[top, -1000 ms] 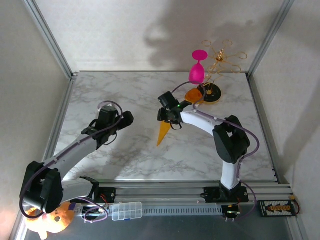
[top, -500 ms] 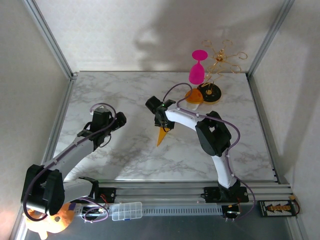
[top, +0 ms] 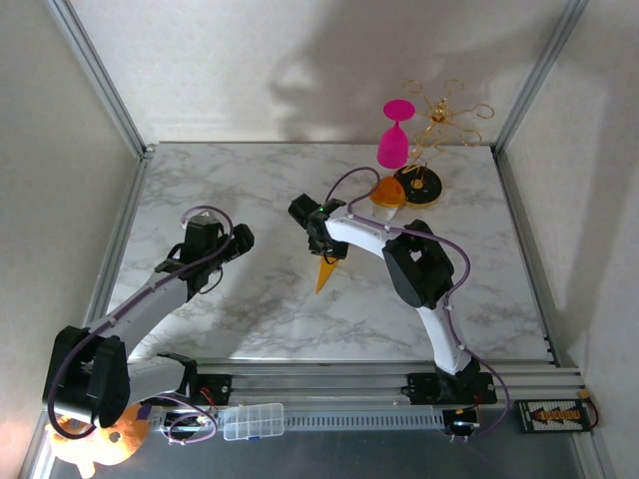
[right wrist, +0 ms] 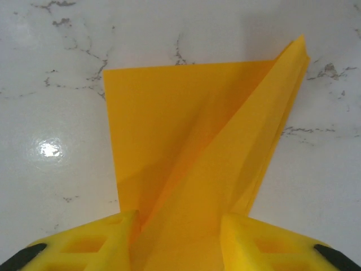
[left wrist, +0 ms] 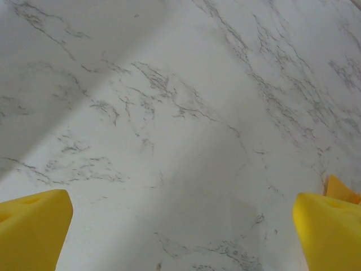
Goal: Fold a paper plane with a square sheet of paper (pick it up from the middle)
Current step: Turn over a paper plane at the center of the table.
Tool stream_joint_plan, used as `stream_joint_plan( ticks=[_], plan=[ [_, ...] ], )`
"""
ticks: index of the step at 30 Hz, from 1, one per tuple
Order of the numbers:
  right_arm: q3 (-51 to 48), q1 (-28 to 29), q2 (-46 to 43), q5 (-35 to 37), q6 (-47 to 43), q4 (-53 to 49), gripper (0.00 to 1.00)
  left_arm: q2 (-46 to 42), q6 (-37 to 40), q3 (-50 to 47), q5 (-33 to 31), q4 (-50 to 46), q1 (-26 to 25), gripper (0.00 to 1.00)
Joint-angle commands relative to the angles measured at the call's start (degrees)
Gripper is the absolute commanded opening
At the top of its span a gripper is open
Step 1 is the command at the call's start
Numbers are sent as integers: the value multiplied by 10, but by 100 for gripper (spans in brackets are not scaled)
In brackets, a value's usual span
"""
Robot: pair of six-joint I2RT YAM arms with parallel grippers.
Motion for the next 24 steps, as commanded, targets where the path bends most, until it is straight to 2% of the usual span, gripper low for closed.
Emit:
stream_joint_plan(
  ticks=[1, 4, 8, 16, 20, 24],
  plan=[
    [22, 6, 7, 13, 7, -20, 43, 3, 11, -8, 9, 10, 4, 99],
    [25, 6, 7, 15, 6, -24, 42, 3, 11, -9, 9, 11, 5, 99],
    [22, 6, -1, 25, 10, -28, 33, 3, 11, -9, 10, 11, 5, 99],
    [13, 6, -31, 59, 16, -30, 2, 3, 9, -9, 20, 18, 13, 99],
    [14, 6, -46, 61, 11, -23, 0, 2, 4, -9, 31, 20, 21, 99],
    [2, 6, -76, 8, -31, 48, 0, -5, -3, -14, 36, 21, 34, 99]
  ],
)
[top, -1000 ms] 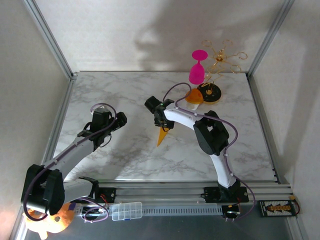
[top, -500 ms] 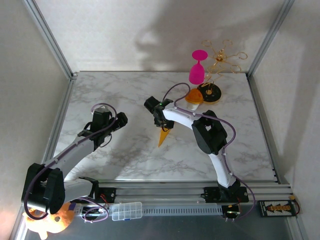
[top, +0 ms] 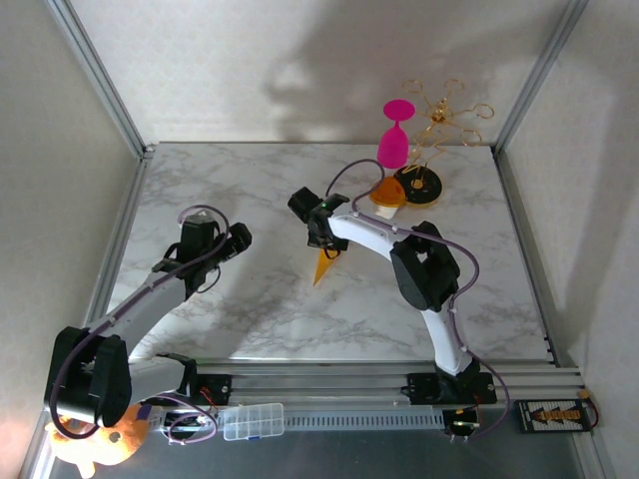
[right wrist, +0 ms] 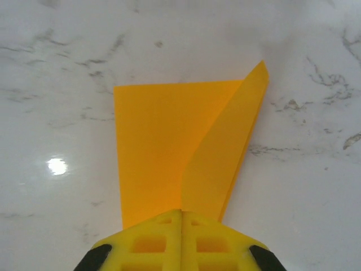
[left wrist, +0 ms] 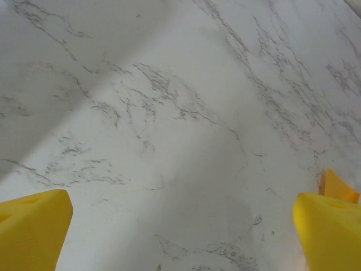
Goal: Fold a paper plane with a square sheet of paper (pick it up from the middle)
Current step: Turn over a paper plane at the center of the table.
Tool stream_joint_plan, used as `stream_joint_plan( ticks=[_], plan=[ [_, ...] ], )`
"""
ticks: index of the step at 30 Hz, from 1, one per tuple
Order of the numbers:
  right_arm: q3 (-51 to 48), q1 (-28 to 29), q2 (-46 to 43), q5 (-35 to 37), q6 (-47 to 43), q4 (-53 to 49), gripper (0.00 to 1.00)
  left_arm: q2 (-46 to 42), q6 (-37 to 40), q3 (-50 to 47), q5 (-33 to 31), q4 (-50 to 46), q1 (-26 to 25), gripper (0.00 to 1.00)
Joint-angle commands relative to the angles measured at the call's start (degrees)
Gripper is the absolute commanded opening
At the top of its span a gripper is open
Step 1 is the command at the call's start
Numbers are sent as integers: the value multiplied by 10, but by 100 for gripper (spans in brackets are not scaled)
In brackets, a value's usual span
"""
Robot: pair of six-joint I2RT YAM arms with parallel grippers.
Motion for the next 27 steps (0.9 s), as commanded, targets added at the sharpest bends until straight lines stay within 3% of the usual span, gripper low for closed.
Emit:
stream_joint_plan(
  ticks=[1, 10, 14, 17, 22, 27],
  plan=[
    [-14, 5, -53, -43, -37, 69, 0, -8, -6, -14, 14, 15, 15, 100],
    [-154, 4, -122, -291, -78, 389, 0, -47, -43, -56, 60, 43, 57, 99],
    [-198, 4, -118, -346, -72, 467, 0, -52, -55, -69, 85, 53, 57, 98],
    [-243, 0, -119, -373, -67, 528, 0, -47, -73, -85, 114, 73, 57, 93],
    [-312, -12, -127, -403, -55, 617, 0, -15, -129, -115, 196, 143, 52, 74],
    [-368, -28, -129, -424, -38, 679, 2, 25, -169, -119, 233, 198, 20, 61]
  ],
)
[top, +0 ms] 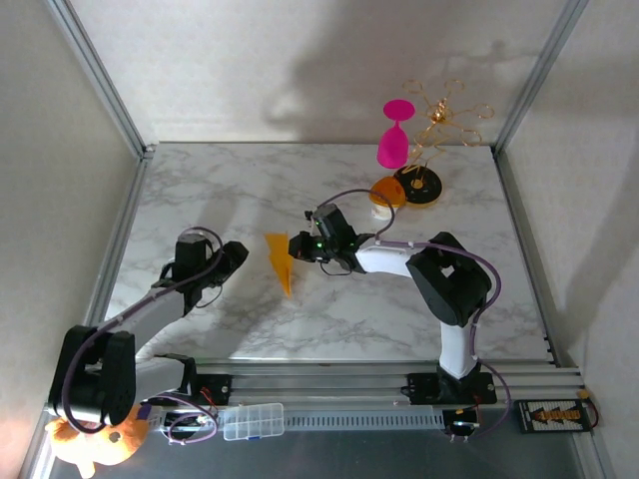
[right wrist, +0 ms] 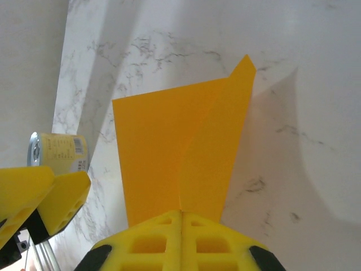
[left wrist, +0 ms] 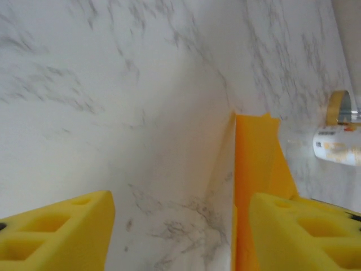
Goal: Fold a paper plane with a square sheet of paper (pick it up from the middle)
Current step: Turn over a paper plane at the center of the table.
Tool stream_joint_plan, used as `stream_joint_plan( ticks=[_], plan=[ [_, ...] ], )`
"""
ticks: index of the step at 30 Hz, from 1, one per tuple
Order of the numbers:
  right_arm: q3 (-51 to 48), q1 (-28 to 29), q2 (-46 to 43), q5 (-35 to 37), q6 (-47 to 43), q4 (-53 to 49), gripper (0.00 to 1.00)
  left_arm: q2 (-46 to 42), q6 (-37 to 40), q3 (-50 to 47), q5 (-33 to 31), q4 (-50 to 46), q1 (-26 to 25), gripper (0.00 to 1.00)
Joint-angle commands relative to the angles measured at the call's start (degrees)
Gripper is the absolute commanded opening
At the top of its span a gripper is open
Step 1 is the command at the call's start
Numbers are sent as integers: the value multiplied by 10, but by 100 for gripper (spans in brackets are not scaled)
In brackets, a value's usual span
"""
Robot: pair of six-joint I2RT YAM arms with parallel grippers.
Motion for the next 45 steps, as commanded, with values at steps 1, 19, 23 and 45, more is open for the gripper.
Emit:
stream_joint_plan(
  ticks=[1, 19, 23, 45],
  plan=[
    [-24, -11, -9, -26, 13, 74, 2, 19, -41, -1, 51, 68, -23, 58],
    [-55, -24, -7, -32, 20, 96, 1, 158, -84, 5, 116, 197, -88, 23],
    [-53, -25, -6, -33, 20, 96, 1, 178, -80, 7, 120, 202, -88, 22],
    [-54, -26, -2, -47, 26, 98, 0, 231, -103, 18, 153, 281, -91, 17]
  ],
)
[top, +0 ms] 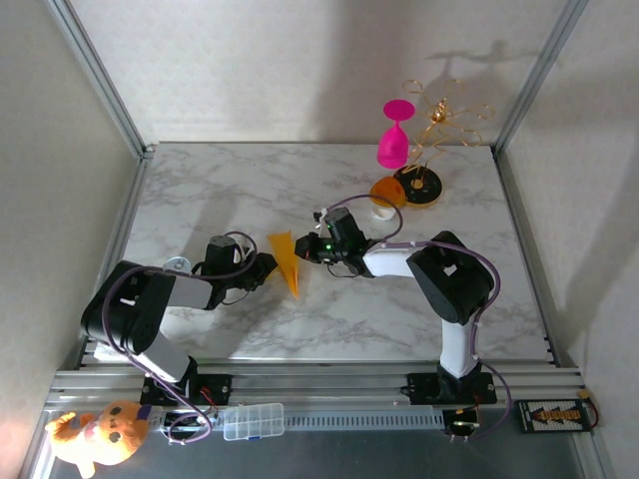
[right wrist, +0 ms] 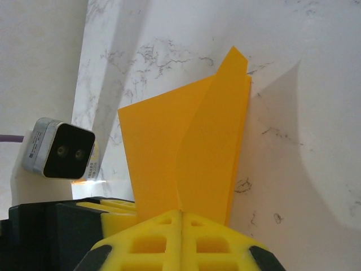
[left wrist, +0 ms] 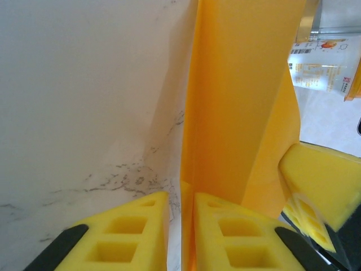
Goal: Fold a paper plane with a square sheet of paper (pick it up from the middle)
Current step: Turn over a paper plane at the center of the table.
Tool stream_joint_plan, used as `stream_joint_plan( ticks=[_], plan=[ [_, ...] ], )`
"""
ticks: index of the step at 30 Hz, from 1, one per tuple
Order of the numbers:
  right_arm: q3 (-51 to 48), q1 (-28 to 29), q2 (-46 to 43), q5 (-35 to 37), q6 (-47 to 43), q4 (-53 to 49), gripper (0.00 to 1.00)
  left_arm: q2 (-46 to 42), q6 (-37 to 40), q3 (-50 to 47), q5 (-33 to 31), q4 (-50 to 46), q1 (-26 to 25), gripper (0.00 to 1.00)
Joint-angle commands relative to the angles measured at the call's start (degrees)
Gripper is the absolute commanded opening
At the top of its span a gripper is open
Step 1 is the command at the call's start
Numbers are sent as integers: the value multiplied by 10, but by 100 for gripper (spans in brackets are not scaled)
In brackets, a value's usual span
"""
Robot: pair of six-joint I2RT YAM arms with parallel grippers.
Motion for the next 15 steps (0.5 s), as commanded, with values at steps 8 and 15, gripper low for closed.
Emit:
stream_joint_plan(
  ticks=[8, 15],
  plan=[
    [-20, -14, -17, 6, -7, -9, 10, 18, 0, 33, 15, 17, -4, 0],
    [3, -14, -27, 16, -80, -93, 34, 22, 14, 44, 11, -6, -5, 0]
  ],
)
